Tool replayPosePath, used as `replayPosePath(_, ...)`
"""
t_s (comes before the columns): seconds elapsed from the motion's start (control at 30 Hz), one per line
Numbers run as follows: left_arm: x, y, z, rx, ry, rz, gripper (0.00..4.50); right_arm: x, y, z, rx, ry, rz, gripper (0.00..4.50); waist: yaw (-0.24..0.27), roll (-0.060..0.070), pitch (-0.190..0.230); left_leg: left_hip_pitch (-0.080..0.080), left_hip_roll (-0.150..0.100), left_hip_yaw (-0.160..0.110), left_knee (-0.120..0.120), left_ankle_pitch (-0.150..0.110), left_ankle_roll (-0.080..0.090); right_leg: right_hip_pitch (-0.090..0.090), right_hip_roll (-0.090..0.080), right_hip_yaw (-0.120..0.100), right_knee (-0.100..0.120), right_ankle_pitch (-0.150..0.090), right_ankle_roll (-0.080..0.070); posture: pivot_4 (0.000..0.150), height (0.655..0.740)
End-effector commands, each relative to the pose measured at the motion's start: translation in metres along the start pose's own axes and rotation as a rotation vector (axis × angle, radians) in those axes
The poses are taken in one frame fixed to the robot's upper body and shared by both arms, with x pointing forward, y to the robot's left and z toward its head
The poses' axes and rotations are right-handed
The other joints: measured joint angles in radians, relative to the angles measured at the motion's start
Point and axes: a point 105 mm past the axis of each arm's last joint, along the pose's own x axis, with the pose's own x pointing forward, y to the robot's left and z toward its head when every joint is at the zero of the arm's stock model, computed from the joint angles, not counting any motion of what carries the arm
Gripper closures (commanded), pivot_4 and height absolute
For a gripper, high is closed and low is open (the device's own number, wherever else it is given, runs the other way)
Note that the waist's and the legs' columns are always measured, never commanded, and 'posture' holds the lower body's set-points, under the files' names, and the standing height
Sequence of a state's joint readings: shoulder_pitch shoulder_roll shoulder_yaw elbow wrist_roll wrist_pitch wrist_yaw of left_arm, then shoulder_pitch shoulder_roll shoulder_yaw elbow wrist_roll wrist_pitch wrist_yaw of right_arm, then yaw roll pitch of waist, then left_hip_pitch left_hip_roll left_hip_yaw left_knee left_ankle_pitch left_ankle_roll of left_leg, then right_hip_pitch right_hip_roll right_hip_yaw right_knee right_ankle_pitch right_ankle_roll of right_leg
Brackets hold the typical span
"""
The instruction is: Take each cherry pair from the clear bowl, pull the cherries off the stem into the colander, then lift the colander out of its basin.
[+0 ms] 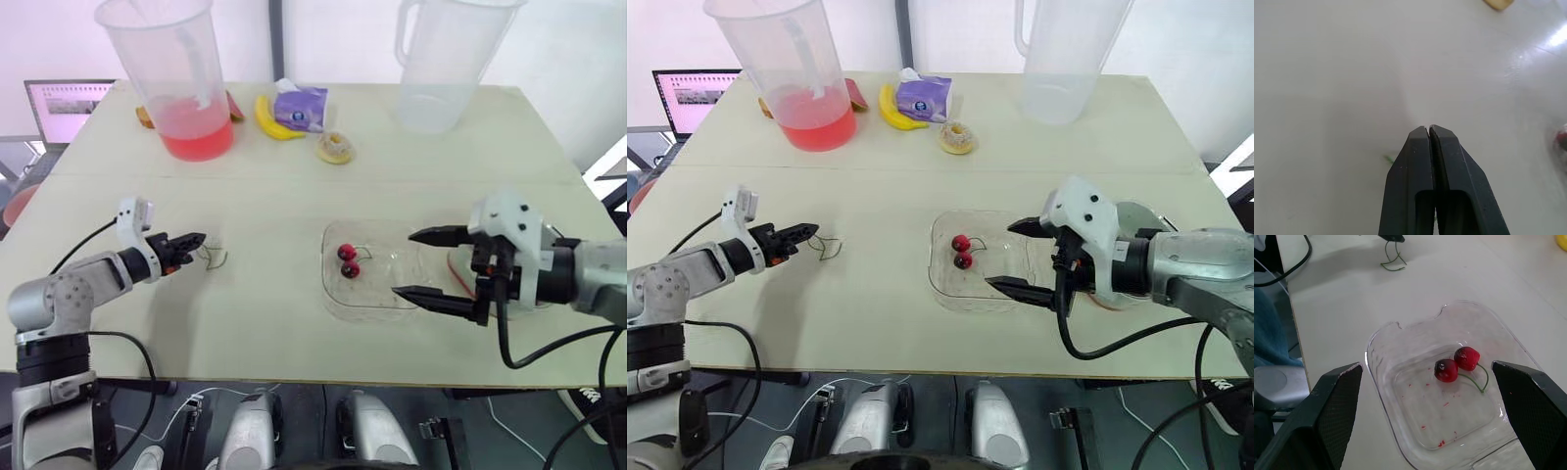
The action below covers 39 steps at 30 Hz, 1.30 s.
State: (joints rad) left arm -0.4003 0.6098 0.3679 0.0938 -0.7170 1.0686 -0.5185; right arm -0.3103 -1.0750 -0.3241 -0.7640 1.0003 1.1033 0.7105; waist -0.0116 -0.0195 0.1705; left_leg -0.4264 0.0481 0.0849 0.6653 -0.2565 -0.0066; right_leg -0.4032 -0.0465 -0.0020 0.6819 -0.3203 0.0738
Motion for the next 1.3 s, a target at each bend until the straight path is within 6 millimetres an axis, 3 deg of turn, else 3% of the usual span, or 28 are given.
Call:
replayPosePath(0.03, -0.002, 0.002, 0.009, 0.028, -0.052, 0.011, 4.50, -0.003, 0.001, 0.009, -0.043, -0.024, -0.011, 0.02, 0.000, 0.000, 0.000, 0.000, 0.000, 0.000, 0.000, 0.000, 0.000, 0.000, 0.000, 0.000, 0.000, 0.000, 0.000, 0.150, 0.7400)
replayPosePath(0.07, -0.002, 0.003, 0.008, 0.036, -0.053, 0.016, 4.50, -0.003, 0.001, 0.009, -0.043, -0.025, -0.010, 0.02, 0.000, 0.000, 0.000, 0.000, 0.000, 0.000, 0.000, 0.000, 0.000, 0.000, 0.000, 0.000, 0.000, 0.000, 0.000, 0.150, 0.7400)
replayPosePath(0.17, -0.001, 0.010, 0.007, 0.058, -0.064, 0.044, 3.54, -0.003, 0.002, 0.010, -0.043, -0.027, -0.012, 0.00, 0.000, 0.000, 0.000, 0.000, 0.000, 0.000, 0.000, 0.000, 0.000, 0.000, 0.000, 0.000, 0.000, 0.000, 0.000, 0.150, 0.7400)
replayPosePath(0.4, -0.001, 0.028, 0.011, 0.121, -0.078, 0.116, 0.04, -0.003, 0.004, 0.012, -0.043, -0.039, -0.013, 0.00, 0.001, 0.000, 0.000, 0.000, 0.000, 0.000, 0.000, 0.000, 0.000, 0.000, -0.001, 0.000, 0.000, 0.000, 0.000, 0.150, 0.7400)
replayPosePath(0.53, -0.001, 0.034, 0.017, 0.184, -0.083, 0.143, 0.04, -0.003, 0.004, 0.013, -0.043, -0.045, -0.022, 0.00, -0.002, 0.000, 0.000, 0.000, 0.000, 0.000, 0.000, 0.000, 0.000, 0.000, -0.001, 0.000, 0.000, 0.000, 0.000, 0.150, 0.7400)
replayPosePath(0.7, 0.000, 0.020, 0.036, 0.313, -0.123, 0.099, 0.04, -0.004, 0.002, 0.013, -0.036, -0.044, -0.044, 0.00, -0.001, 0.000, 0.000, 0.000, 0.000, 0.000, 0.000, 0.000, 0.000, 0.000, -0.001, 0.000, 0.000, 0.000, 0.000, 0.150, 0.7400)
replayPosePath(0.77, 0.002, -0.002, 0.053, 0.414, -0.191, 0.037, 0.04, -0.004, 0.000, 0.011, -0.032, -0.039, -0.055, 0.00, 0.000, 0.000, 0.000, 0.000, 0.000, 0.000, 0.000, 0.000, 0.001, 0.000, -0.001, 0.000, 0.000, 0.000, 0.000, 0.150, 0.7400)
replayPosePath(0.87, -0.004, -0.062, 0.079, 0.614, -0.360, -0.181, 0.04, -0.004, -0.003, 0.008, -0.012, -0.035, -0.079, 0.00, 0.006, -0.001, 0.000, -0.001, 0.000, 0.000, 0.000, 0.000, 0.001, 0.000, -0.002, -0.001, 0.000, 0.000, 0.000, 0.150, 0.7400)
replayPosePath(1.07, -0.025, -0.125, 0.051, 0.759, -0.129, -0.605, 0.04, 0.000, -0.009, 0.006, 0.008, -0.012, -0.103, 0.00, -0.010, 0.000, -0.001, 0.001, 0.000, 0.001, 0.000, 0.000, 0.000, 0.000, -0.001, 0.000, 0.000, 0.000, 0.000, 0.150, 0.7400)
replayPosePath(1.2, -0.043, -0.145, 0.035, 0.853, 0.028, -0.781, 0.04, 0.007, -0.011, 0.006, 0.021, 0.011, -0.087, 0.00, -0.008, 0.000, -0.001, 0.001, 0.001, 0.001, -0.001, 0.000, 0.000, -0.001, 0.001, 0.000, 0.000, 0.000, -0.001, 0.150, 0.7400)
replayPosePath(1.3, -0.046, -0.158, 0.036, 0.937, 0.046, -0.859, 0.04, 0.020, -0.015, 0.006, 0.010, 0.048, -0.068, 0.00, -0.002, 0.000, -0.001, 0.001, 0.001, 0.001, 0.000, 0.000, 0.000, 0.000, 0.001, 0.000, 0.000, 0.000, -0.001, 0.150, 0.7400)
